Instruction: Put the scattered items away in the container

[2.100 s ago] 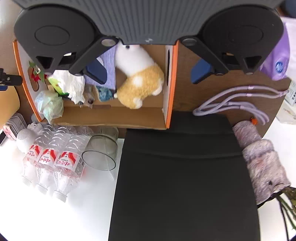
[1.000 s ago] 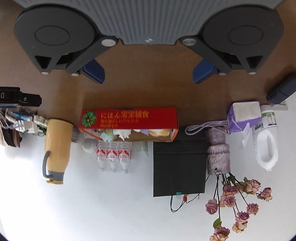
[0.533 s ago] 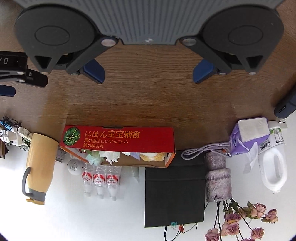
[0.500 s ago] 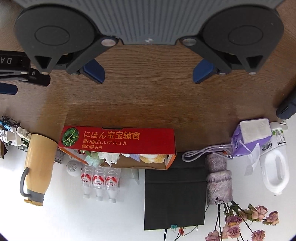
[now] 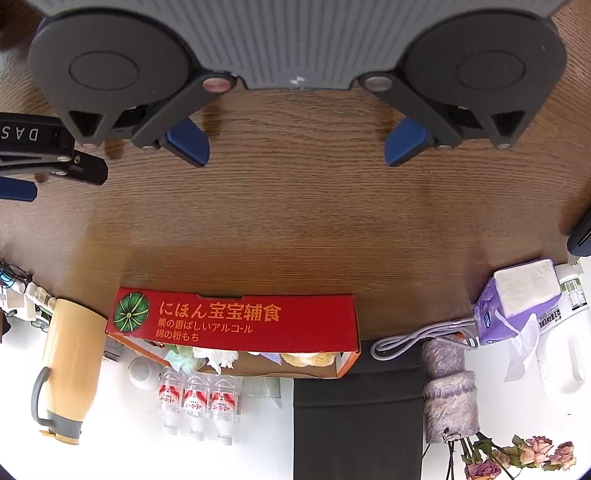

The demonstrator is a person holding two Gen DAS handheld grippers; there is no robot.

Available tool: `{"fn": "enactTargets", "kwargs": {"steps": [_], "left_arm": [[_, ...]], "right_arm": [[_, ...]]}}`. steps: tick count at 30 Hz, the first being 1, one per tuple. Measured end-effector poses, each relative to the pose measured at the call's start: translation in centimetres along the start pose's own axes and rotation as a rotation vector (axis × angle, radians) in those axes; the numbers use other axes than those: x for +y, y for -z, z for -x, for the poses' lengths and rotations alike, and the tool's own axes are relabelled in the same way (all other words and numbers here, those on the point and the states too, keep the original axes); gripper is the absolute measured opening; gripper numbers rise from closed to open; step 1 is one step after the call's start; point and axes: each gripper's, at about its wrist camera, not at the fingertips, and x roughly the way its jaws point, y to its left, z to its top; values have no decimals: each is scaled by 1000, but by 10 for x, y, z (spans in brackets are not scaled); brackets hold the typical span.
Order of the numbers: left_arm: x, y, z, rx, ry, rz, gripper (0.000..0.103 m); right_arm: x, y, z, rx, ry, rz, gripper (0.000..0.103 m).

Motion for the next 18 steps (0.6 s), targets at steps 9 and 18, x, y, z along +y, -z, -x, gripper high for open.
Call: {"fn": "enactTargets", "kwargs": {"steps": [9, 18], "left_arm": [[-3, 1, -3, 15, -5, -4, 103], [-3, 0, -3, 15, -7, -4, 103]], "right_arm": [[1, -1, -4, 25, 4, 0, 103], [2, -1, -3, 27, 10, -6, 103]]}}
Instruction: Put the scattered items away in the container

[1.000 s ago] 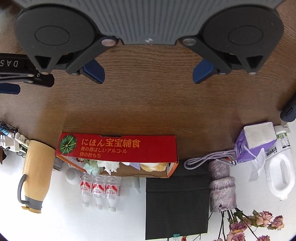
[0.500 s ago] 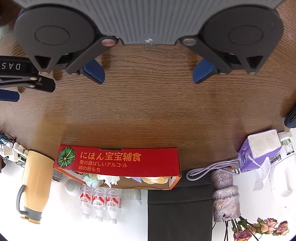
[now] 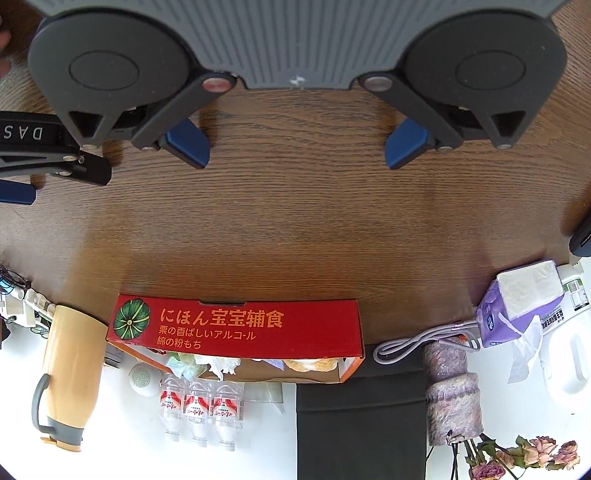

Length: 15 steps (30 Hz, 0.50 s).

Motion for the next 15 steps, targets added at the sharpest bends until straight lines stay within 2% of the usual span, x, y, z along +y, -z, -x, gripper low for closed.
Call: {"fn": "enactTargets", "kwargs": {"steps": [15], "left_arm": [[-1, -1, -1, 0, -3, 7, 103]], "right_arm": [[5, 0, 0, 1, -9, 9, 103]]}}
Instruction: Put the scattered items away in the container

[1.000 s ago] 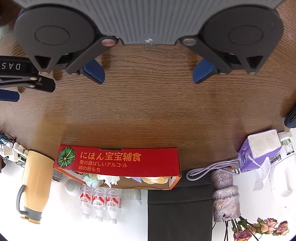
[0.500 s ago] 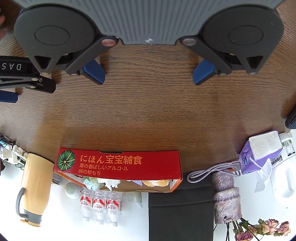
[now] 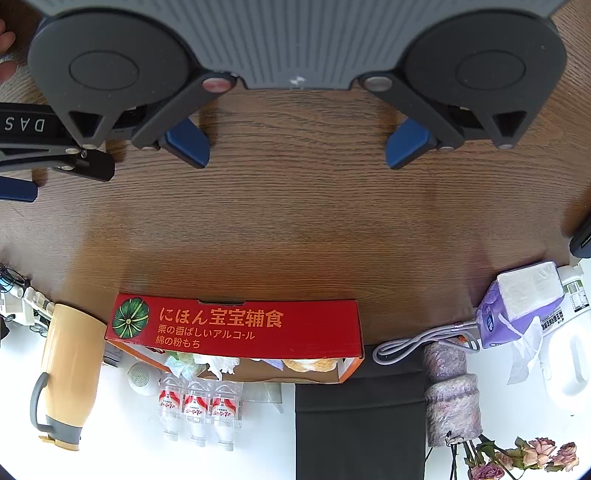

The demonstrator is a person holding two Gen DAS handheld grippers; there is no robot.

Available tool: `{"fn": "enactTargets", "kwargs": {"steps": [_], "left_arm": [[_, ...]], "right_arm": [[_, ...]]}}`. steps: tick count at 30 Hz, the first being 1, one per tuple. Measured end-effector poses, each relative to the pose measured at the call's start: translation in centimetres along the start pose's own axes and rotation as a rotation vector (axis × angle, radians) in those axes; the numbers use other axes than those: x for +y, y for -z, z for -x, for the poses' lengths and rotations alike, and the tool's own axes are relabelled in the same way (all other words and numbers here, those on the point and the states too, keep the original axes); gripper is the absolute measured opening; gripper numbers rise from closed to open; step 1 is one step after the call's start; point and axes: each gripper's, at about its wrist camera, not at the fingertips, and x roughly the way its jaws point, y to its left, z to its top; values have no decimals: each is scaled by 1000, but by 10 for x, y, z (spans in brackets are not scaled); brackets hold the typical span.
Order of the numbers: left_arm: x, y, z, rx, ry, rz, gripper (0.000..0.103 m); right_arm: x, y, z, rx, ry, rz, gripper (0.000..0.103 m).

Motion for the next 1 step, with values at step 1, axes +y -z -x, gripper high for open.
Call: {"fn": "enactTargets", "kwargs": {"steps": [1], "left_arm": [[0, 0, 0, 0, 1, 0, 103]], "right_arm": [[0, 0, 0, 0, 0, 0, 103]]}}
